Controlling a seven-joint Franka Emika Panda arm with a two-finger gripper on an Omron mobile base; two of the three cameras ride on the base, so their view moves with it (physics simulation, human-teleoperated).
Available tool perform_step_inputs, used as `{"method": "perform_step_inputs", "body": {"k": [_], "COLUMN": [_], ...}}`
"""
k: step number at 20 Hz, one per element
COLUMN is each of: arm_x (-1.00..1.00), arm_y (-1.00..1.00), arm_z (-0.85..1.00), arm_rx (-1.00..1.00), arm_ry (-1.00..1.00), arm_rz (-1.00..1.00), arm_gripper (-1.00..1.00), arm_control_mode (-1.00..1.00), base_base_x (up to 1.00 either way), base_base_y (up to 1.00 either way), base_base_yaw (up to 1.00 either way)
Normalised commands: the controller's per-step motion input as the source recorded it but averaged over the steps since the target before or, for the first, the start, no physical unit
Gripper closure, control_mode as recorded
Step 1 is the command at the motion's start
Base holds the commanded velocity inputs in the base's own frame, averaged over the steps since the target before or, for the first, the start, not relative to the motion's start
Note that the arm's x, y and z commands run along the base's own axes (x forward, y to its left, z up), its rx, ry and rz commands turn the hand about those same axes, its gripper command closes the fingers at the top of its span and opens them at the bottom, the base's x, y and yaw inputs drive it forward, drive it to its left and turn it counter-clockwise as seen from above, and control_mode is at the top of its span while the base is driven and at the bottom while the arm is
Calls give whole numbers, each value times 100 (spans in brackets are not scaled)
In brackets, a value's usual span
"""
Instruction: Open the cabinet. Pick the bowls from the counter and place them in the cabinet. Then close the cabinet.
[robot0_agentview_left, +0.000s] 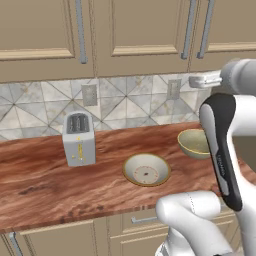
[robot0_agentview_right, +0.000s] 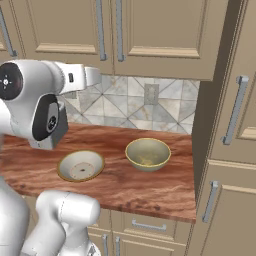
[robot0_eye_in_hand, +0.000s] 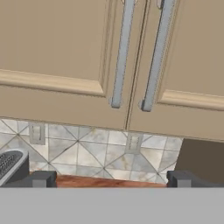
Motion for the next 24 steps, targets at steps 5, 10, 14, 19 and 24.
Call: {"method": "perform_step_inputs", "body": {"k": [5, 10, 14, 19, 24], "arm_x": [-21, -9, 0, 5, 15], "arm_y": [-24, -49, -33, -10, -2], "arm_z": [52, 26, 4, 0, -1], "arm_rx": [0, 2, 1, 0, 0], "arm_ry": [0, -2, -2, -9, -12], "arm_rz": [-2, 0, 2, 3, 3], "arm_gripper": [-100, -100, -100, -100, -100], "arm_control_mode": [-100, -100, -100, -100, -100], "base_base_x": [0, 0, 0, 0, 0], "base_base_y": [0, 0, 0, 0, 0], "base_base_yaw": [0, 0, 0, 0, 0]}}
